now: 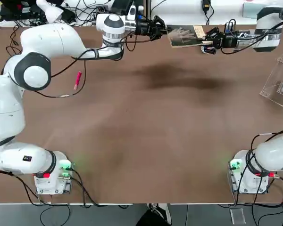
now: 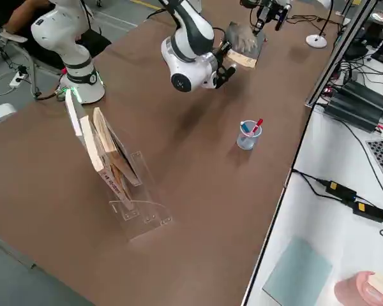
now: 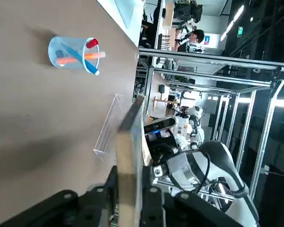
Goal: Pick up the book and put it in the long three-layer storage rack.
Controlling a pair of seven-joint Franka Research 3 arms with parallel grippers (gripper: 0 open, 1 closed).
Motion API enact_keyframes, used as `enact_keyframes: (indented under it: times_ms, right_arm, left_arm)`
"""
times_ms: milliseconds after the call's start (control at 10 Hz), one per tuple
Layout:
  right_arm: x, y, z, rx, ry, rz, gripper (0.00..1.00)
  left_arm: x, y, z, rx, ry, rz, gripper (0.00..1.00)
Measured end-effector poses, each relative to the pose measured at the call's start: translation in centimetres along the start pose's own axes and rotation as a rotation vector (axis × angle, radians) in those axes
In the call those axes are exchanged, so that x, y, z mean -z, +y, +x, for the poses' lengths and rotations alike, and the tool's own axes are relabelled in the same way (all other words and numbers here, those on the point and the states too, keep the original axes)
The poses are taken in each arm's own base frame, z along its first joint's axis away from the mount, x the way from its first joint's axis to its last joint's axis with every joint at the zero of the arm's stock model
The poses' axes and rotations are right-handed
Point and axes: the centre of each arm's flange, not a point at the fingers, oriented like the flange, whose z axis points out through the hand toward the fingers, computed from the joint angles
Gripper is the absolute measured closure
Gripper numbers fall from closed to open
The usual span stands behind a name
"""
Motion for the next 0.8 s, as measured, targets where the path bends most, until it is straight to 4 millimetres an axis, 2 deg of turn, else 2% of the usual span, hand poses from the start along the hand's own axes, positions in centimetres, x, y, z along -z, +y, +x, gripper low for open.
enact_keyframes:
  times_ms: [100,300,400,600,800]
  right_arm:
    - [1.4,-0.4,0.4,-0.008,0.013,-0.027,0.81]
    - [4.6,-0.6,1.0,-0.012,0.043,-0.080,0.81]
    - [6.2,-0.6,1.2,-0.011,0.052,-0.109,0.81]
    - [9.0,-1.1,1.4,-0.014,0.072,-0.181,0.81]
    - [11.7,-2.4,1.1,-0.030,0.096,-0.241,0.81]
  left_arm:
    - [0.1,0.1,0.1,0.001,0.002,-0.002,0.84]
    - [0.2,0.4,0.3,0.001,0.006,-0.007,0.63]
    - [0.4,0.5,0.4,0.000,0.009,-0.009,0.63]
    - [0.6,0.6,0.6,-0.001,0.013,-0.012,0.46]
    - [0.8,0.6,0.8,-0.002,0.017,-0.012,0.43]
